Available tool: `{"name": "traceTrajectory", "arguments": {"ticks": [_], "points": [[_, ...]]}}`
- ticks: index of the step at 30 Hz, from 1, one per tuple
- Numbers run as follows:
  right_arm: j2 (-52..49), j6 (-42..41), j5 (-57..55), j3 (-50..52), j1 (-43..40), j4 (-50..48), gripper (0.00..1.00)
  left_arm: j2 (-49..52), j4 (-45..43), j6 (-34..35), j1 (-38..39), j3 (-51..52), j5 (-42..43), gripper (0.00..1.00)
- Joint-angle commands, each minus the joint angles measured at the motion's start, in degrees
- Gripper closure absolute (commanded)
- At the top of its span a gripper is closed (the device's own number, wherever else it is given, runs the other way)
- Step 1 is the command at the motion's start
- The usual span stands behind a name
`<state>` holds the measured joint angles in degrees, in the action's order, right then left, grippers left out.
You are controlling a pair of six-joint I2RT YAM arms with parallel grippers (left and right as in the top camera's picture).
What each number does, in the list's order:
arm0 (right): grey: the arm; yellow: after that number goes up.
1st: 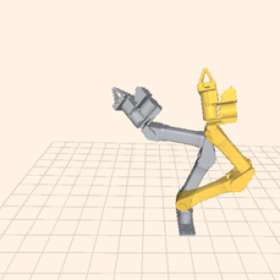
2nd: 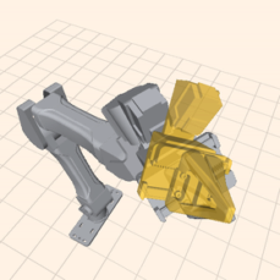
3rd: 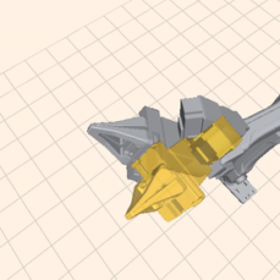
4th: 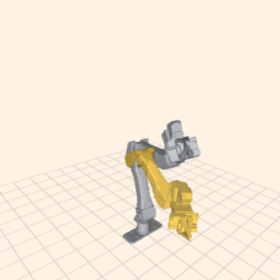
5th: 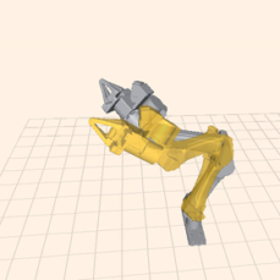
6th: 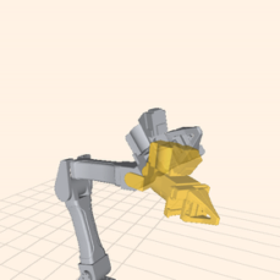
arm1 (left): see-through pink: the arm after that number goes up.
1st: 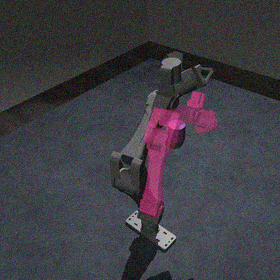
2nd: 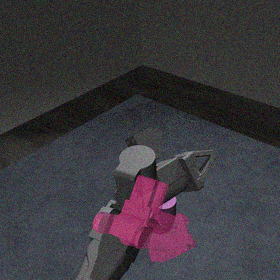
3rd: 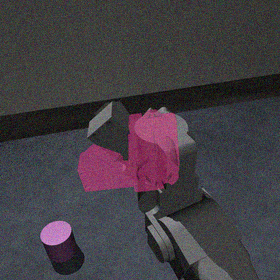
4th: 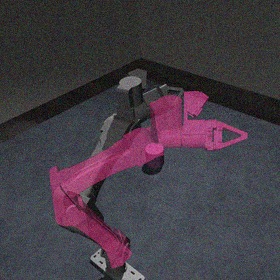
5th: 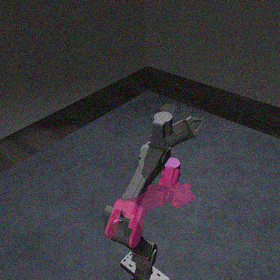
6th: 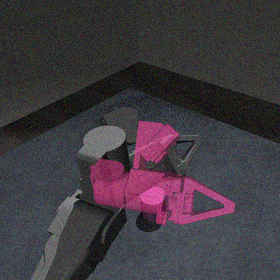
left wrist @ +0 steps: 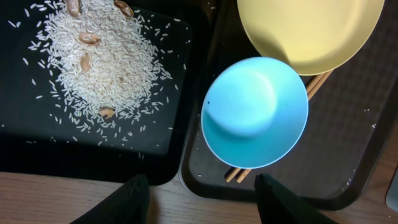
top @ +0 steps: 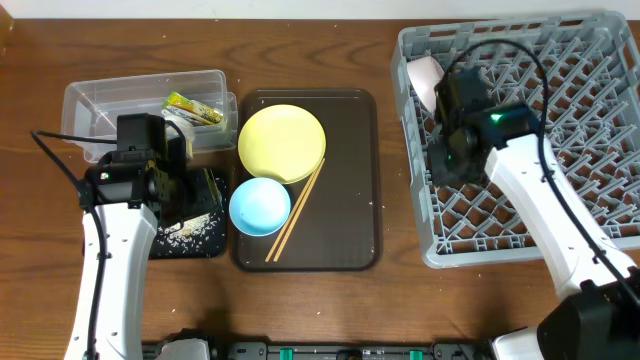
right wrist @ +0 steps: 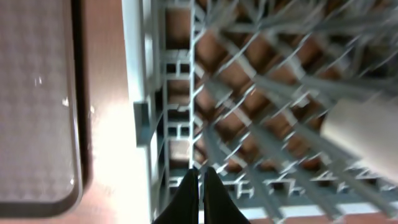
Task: Sort waste into correct bins and load items into the dishwasher rack
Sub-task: 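Set the pink cup down in the rack's back-left corner, open right gripper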
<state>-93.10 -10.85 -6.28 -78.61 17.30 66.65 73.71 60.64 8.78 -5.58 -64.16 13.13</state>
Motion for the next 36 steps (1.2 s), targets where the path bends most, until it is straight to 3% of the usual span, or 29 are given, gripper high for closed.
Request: {"name": "traceTrajectory", "arguments": {"ticks": [1,10,22,29,36], "points": [[-0.7,-2.4,5.9,3.5,0.4,-0.4,0.96,-0.4,0.2,0.1,-0.2,-0.1,-0.3,0.43],[-0.7,-1.8,15.7,12.2,0.5,-7.6,0.97,-0.4,0.2,0.1,-0.2,-0.1,-0.3,0.43],[-0.7,-2.0,19.0,12.6,0.6,-12.7,0.96,-0.4,0.2,0.1,-0.2,-0.1,-0.3,0.43],[-0.2,-1.9,13.9,11.1,0.2,-11.4,0.8,-0.4,0.3,0.1,-0.2,-0.1,-0.3,0.43],[2.4,0.0,15.5,0.7,0.5,-11.0,0.68,-0.4,0.9,1.8,-0.2,-0.1,-2.6,0.43]]}}
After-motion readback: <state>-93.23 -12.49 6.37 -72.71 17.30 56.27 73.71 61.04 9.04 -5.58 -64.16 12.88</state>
